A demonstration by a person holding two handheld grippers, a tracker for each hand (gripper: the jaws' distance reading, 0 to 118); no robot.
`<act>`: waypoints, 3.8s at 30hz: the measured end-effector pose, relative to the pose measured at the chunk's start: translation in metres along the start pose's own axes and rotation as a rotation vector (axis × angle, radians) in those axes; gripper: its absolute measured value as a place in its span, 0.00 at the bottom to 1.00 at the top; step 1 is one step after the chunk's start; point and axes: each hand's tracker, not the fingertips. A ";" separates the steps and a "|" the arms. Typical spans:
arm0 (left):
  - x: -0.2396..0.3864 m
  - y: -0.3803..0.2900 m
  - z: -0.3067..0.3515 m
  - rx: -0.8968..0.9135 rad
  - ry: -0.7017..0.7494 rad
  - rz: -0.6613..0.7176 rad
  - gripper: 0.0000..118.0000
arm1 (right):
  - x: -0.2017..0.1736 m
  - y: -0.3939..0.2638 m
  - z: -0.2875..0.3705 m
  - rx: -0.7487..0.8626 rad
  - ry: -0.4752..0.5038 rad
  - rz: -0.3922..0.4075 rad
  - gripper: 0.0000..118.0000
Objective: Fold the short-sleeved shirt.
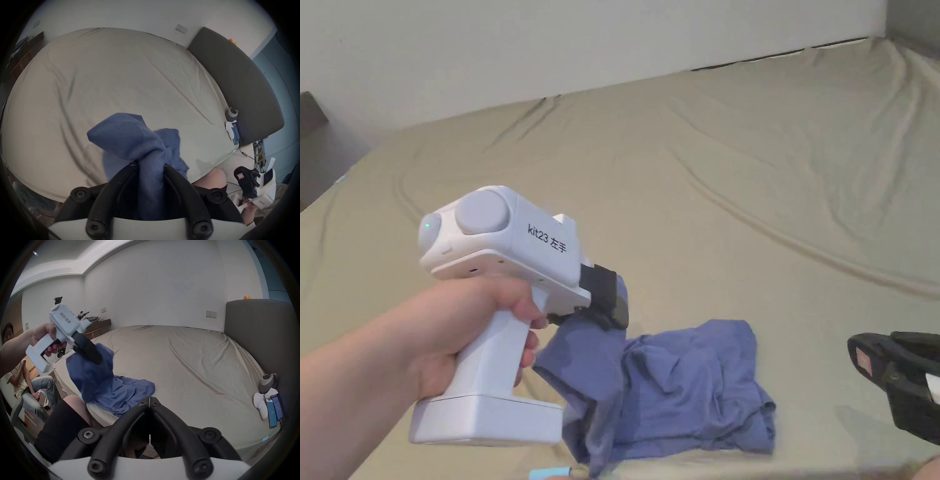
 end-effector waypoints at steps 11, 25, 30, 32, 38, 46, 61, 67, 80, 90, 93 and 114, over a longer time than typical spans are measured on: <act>0.076 -0.002 -0.098 -0.104 -0.070 -0.115 0.59 | 0.025 -0.008 0.023 0.037 -0.040 -0.035 0.00; 0.058 -0.056 -0.146 -0.072 0.099 -0.134 0.00 | 0.006 -0.009 0.010 0.013 -0.014 0.001 0.00; 0.073 -0.059 -0.150 -0.026 0.096 -0.130 0.00 | 0.002 -0.012 0.007 -0.005 -0.010 0.006 0.00; 0.072 -0.057 -0.146 -0.029 0.086 -0.140 0.00 | -0.002 -0.014 0.003 -0.017 0.004 0.002 0.00; 0.017 -0.054 -0.071 0.130 -0.116 -0.090 0.00 | -0.020 -0.009 -0.048 -0.140 0.093 -0.040 0.00; -0.129 -0.077 -0.012 0.230 -0.269 0.149 0.00 | -0.022 0.015 -0.207 -0.333 0.352 -0.229 0.00; -0.176 -0.088 -0.112 0.062 -0.711 0.326 0.76 | 0.058 -0.030 -0.238 -0.485 0.460 -0.539 0.00; -0.156 -0.070 -0.145 0.052 -0.729 0.300 0.26 | 0.067 -0.037 -0.236 -0.483 0.458 -0.541 0.00; -0.229 -0.022 -0.007 -0.032 -0.267 0.029 0.22 | 0.033 -0.001 -0.183 -0.410 0.478 -0.403 0.00; -0.446 0.005 0.106 -0.124 0.486 0.040 0.22 | -0.005 0.030 -0.149 -0.365 0.514 -0.342 0.00; -0.492 -0.005 0.102 -0.175 0.754 0.027 0.21 | 0.007 0.021 -0.157 -0.359 0.493 -0.333 0.00; -0.279 -0.050 0.120 0.564 0.634 -0.003 0.29 | 0.013 0.032 -0.128 -0.203 0.311 -0.178 0.00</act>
